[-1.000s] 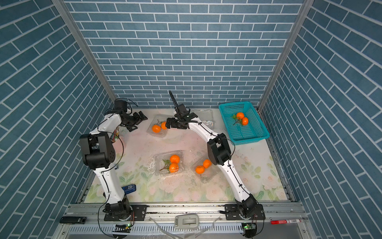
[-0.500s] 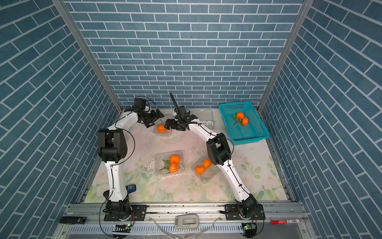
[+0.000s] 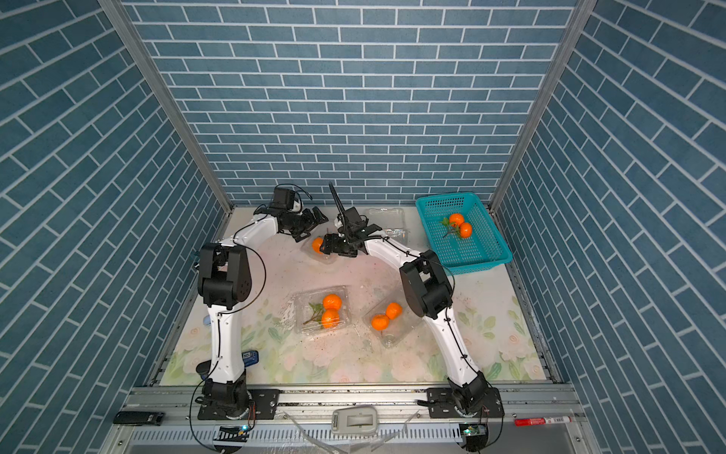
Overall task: Take oranges out of containers
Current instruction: Adjust the packing box at the center of the board.
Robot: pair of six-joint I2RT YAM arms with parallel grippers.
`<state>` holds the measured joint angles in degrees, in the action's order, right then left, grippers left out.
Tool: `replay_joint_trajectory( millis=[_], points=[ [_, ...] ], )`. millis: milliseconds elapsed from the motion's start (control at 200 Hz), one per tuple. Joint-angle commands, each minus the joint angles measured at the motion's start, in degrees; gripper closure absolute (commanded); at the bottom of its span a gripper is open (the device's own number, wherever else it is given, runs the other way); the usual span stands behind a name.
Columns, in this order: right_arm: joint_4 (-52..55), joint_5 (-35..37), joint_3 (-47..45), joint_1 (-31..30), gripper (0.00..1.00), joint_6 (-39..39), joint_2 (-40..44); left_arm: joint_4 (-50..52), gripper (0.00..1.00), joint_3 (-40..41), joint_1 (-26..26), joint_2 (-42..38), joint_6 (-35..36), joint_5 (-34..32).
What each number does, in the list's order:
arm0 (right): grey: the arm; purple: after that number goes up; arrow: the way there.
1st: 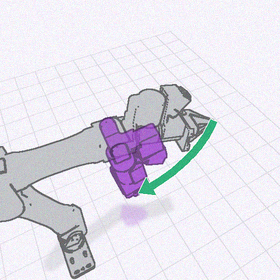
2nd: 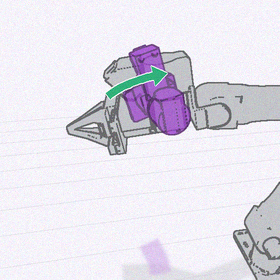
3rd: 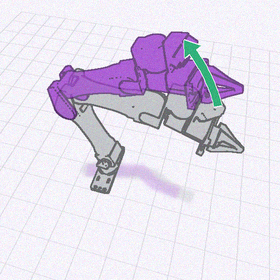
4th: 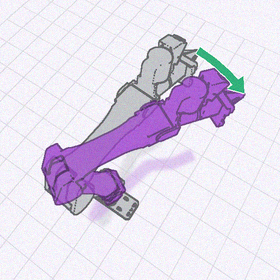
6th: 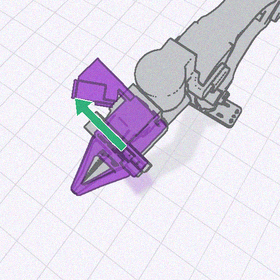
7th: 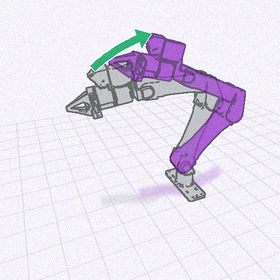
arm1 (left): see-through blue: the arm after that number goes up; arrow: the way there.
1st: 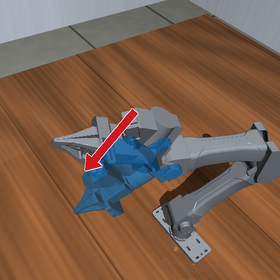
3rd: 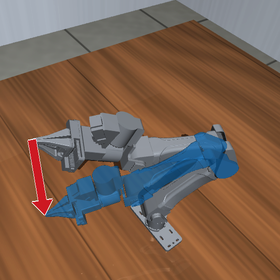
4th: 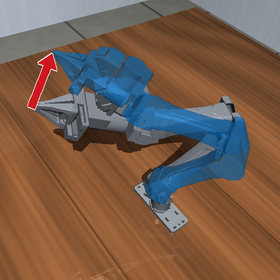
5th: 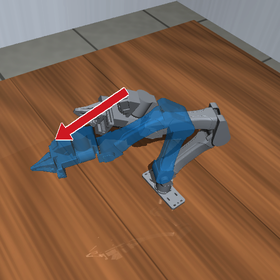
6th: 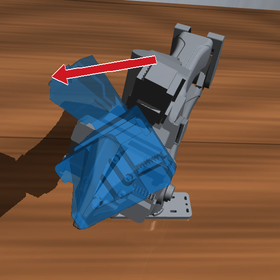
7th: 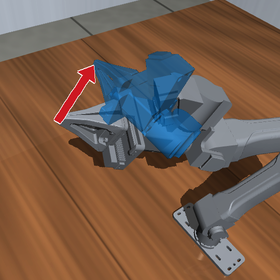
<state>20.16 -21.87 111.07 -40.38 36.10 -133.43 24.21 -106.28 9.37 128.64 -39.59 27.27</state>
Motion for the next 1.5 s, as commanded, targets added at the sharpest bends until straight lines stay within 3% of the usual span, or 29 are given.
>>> replay_joint_trajectory(
  millis=[0,200,385,750,940,1495],
  points=[
    [-4.6,0.0,-5.9,-0.3,0.22,2.1,5.9,-1.2,0.01,3.1,1.3,-3.2,-1.2,0.1],
    [-7.6,0.2,-14.2,-2.1,0.24,3.3,12.3,-0.4,0.01,7.5,1.5,-6.4,1.2,-0.9],
    [-5.3,1.6,-16.8,-2.3,0.22,1.7,15.3,7.7,0.01,6.3,0.1,-7.8,6.6,-3.2],
    [9.9,6.6,-2.0,2.0,0.07,-9.7,12.1,8.8,0.01,13.5,-6.3,-17.2,7.9,-1.9],
    [11.2,6.2,3.9,4.4,0.07,-10.2,6.8,7.0,0.01,18.2,-6.6,-19.7,7.1,0.0],
    [15.1,5.3,14.7,3.7,0.11,-11.7,-5.9,-8.7,0.01,35.2,-5.3,-25.5,-5.7,6.9]
  ],
)
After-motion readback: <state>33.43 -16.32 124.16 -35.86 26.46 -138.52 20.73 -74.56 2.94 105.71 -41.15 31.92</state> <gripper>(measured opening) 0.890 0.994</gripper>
